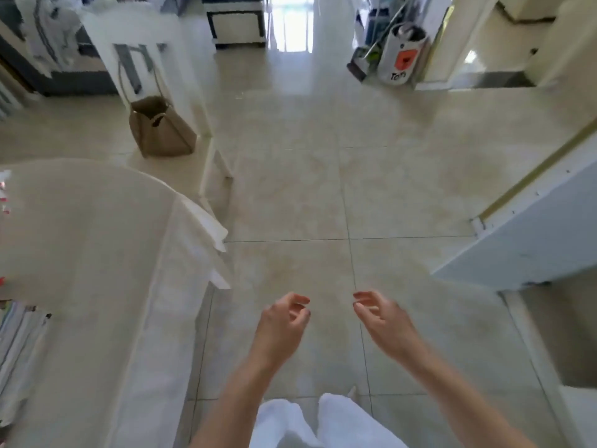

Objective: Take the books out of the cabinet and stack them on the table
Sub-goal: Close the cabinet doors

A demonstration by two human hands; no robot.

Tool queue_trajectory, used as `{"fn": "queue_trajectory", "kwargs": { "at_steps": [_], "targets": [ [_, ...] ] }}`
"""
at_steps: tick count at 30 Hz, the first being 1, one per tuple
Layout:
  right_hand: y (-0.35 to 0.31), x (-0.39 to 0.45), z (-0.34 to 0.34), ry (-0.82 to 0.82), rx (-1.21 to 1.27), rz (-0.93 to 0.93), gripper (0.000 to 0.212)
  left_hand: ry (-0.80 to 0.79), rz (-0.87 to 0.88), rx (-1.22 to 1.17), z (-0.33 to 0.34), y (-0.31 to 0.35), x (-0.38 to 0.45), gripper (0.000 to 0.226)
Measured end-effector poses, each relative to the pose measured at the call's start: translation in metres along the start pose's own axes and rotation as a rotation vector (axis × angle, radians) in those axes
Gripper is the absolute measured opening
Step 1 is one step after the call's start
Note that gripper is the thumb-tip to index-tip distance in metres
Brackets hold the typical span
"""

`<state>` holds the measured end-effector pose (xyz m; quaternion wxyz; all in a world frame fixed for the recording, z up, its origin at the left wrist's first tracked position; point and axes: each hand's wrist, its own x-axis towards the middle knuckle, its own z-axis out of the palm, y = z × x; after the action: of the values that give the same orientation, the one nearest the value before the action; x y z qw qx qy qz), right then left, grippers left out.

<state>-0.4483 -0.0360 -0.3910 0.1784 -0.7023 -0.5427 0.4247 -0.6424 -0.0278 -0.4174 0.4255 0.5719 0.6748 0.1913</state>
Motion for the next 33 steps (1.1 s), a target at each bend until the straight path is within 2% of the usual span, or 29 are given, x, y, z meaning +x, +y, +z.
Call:
{"fn": "queue_trajectory", "kwargs": {
  "at_steps": [5,12,19,23,27,33],
  "targets": [
    [0.078,-0.021,-0.087,0.127,0.078,0.103,0.025,-0.118,0.062,-0.026,0.101,0.069,0.004,0.015],
    [0.163,-0.038,-0.18,0.311,0.203,0.251,0.025,-0.3,0.166,0.026,0.205,0.155,0.027,0.022],
    [0.218,0.003,-0.274,0.495,0.293,0.325,0.02,-0.409,0.297,0.061,0.286,0.249,0.113,0.038],
    [0.244,0.058,-0.351,0.615,0.317,0.346,0.016,-0.444,0.362,0.001,0.332,0.34,0.188,0.037],
    [0.257,0.114,-0.429,0.682,0.361,0.39,0.017,-0.458,0.43,-0.021,0.366,0.452,0.251,0.021],
    [0.269,0.174,-0.509,0.72,0.478,0.46,0.028,-0.515,0.684,0.087,0.426,0.578,0.319,0.022]
  ]
}}
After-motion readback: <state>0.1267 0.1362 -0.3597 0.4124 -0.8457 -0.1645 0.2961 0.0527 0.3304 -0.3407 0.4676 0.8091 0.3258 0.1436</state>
